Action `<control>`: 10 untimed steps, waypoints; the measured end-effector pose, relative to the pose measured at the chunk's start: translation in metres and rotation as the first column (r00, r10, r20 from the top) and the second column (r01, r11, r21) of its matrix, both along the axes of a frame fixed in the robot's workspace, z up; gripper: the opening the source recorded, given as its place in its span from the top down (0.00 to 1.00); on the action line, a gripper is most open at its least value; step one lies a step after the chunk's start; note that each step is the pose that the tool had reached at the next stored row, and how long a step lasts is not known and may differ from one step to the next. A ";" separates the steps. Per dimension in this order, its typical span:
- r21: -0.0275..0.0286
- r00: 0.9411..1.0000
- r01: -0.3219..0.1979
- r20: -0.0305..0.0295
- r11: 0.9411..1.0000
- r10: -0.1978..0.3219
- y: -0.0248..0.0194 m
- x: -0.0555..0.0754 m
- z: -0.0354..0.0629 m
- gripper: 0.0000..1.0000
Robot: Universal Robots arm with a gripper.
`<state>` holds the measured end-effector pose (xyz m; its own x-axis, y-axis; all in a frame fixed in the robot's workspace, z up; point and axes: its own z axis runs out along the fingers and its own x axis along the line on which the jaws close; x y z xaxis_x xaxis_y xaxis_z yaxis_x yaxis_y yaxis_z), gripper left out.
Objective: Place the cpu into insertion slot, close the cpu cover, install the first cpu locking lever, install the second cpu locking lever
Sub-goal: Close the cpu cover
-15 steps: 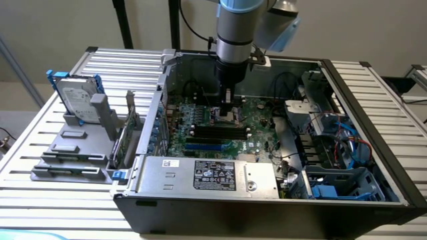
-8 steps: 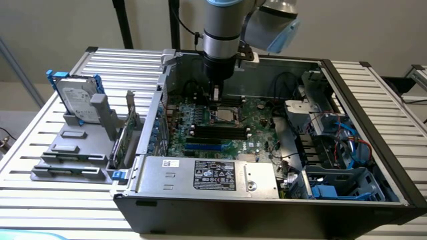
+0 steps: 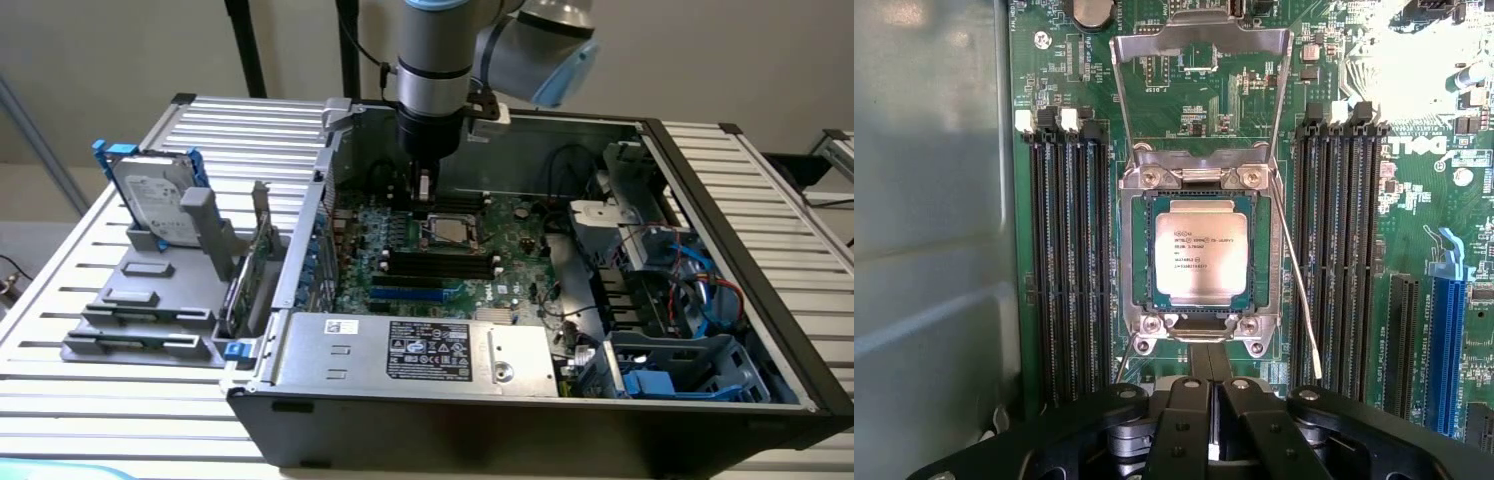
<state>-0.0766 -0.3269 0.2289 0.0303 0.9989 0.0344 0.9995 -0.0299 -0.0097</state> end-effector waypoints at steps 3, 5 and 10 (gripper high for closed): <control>0.000 1.000 0.000 0.000 1.000 0.000 0.0000 0.000 0.0000 0.89; 0.000 1.000 0.000 0.000 1.000 0.000 0.0000 0.000 0.0000 0.89; 0.000 1.000 0.000 0.000 1.000 0.000 0.0000 0.000 0.0000 0.89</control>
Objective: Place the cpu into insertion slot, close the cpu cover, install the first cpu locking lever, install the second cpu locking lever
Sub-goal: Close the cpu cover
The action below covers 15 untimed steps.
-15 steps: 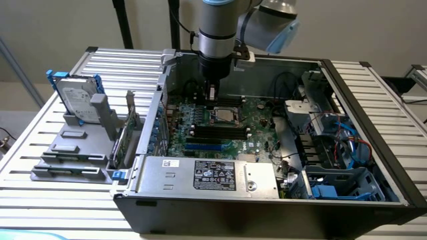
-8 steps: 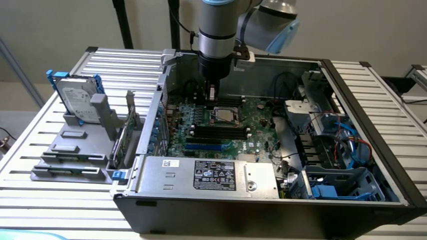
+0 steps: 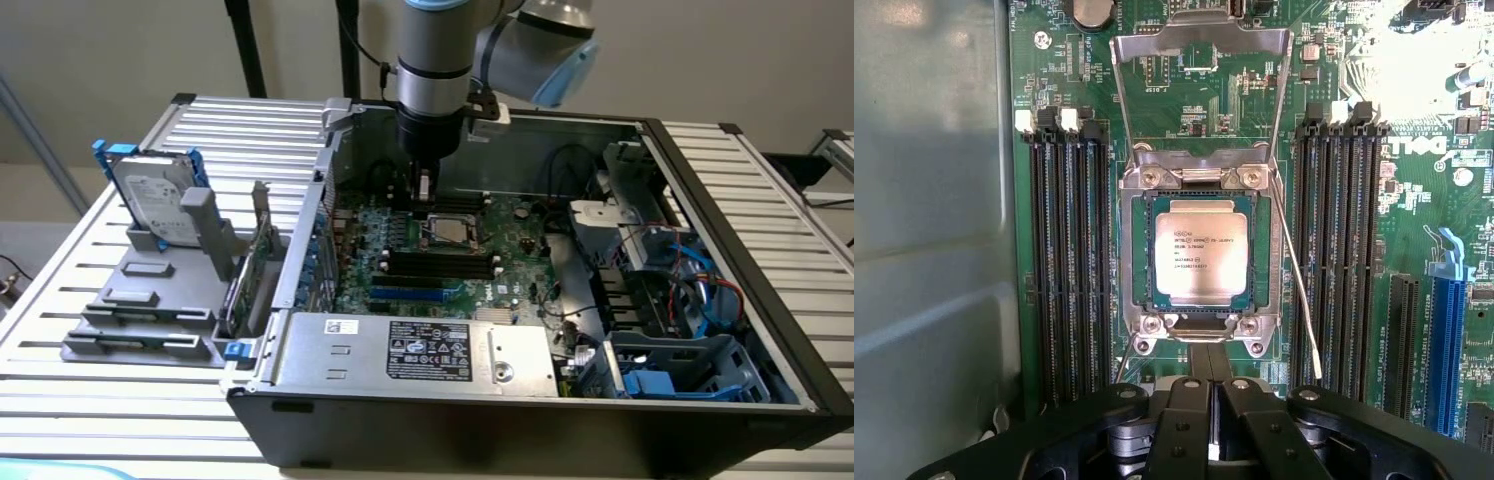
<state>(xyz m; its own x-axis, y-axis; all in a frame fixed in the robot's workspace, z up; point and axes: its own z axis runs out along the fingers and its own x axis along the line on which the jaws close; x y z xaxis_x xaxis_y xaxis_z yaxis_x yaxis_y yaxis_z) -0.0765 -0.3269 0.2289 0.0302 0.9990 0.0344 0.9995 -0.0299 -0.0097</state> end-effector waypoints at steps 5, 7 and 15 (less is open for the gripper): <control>0.000 1.000 0.000 -0.007 1.000 0.000 -0.0002 0.007 0.0064 0.89; 0.000 1.000 0.000 -0.014 1.000 0.000 -0.0004 0.015 0.0102 0.89; 0.000 0.999 0.000 -0.034 1.000 0.000 -0.0011 0.052 0.0300 0.89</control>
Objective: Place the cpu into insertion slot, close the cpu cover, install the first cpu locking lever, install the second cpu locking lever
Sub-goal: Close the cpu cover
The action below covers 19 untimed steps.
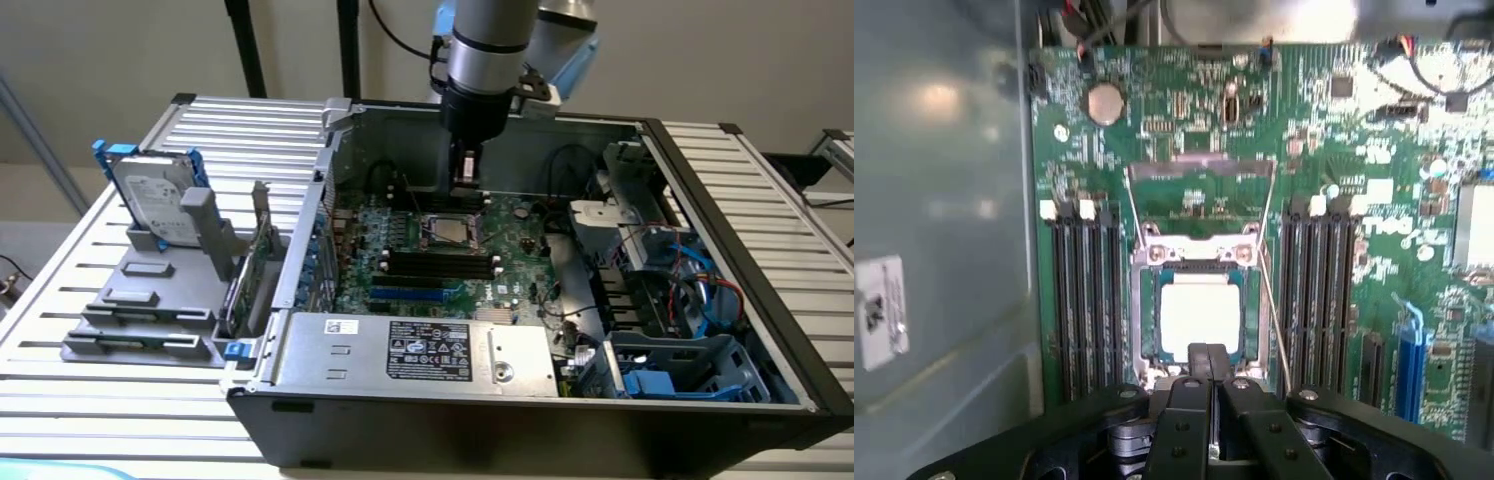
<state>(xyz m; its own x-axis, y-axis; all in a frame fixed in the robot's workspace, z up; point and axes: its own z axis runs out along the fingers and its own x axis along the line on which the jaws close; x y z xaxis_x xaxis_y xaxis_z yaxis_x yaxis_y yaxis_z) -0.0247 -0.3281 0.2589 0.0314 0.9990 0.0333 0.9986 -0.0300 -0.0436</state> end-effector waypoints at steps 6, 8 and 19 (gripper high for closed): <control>0.000 1.000 0.000 -0.006 1.000 0.000 0.0000 0.027 0.0128 0.89; 0.001 1.000 -0.001 -0.007 1.000 0.001 0.0000 0.036 0.0143 0.89; 0.014 1.000 -0.003 -0.008 1.000 0.003 0.0000 0.086 0.0156 0.89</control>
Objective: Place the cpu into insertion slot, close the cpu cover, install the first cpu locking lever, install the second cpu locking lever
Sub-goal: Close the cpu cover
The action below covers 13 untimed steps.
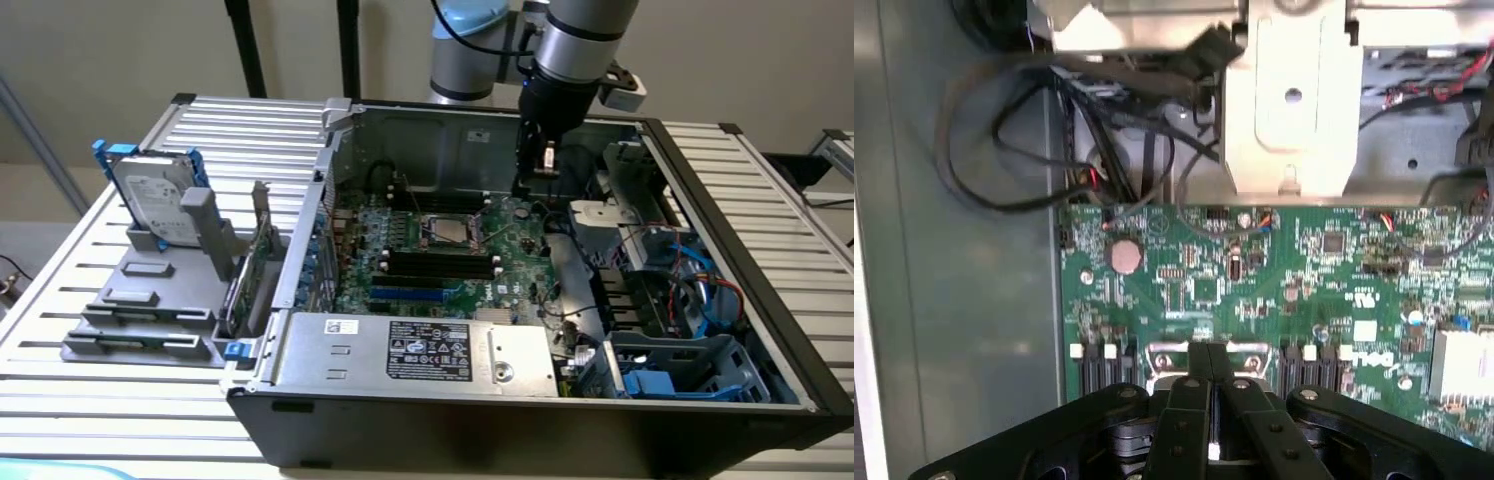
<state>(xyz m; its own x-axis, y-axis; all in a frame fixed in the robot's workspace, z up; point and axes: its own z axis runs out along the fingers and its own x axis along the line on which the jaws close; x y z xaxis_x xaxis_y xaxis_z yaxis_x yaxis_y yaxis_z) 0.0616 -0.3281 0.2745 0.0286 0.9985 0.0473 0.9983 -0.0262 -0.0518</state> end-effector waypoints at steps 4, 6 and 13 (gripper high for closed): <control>0.003 1.000 -0.005 0.000 1.000 0.005 0.0000 0.012 -0.0017 0.89; 0.003 1.000 -0.009 0.000 1.000 0.009 0.0000 0.012 -0.0053 0.89; 0.003 1.000 -0.020 0.000 1.000 0.020 0.0000 0.012 -0.0180 0.89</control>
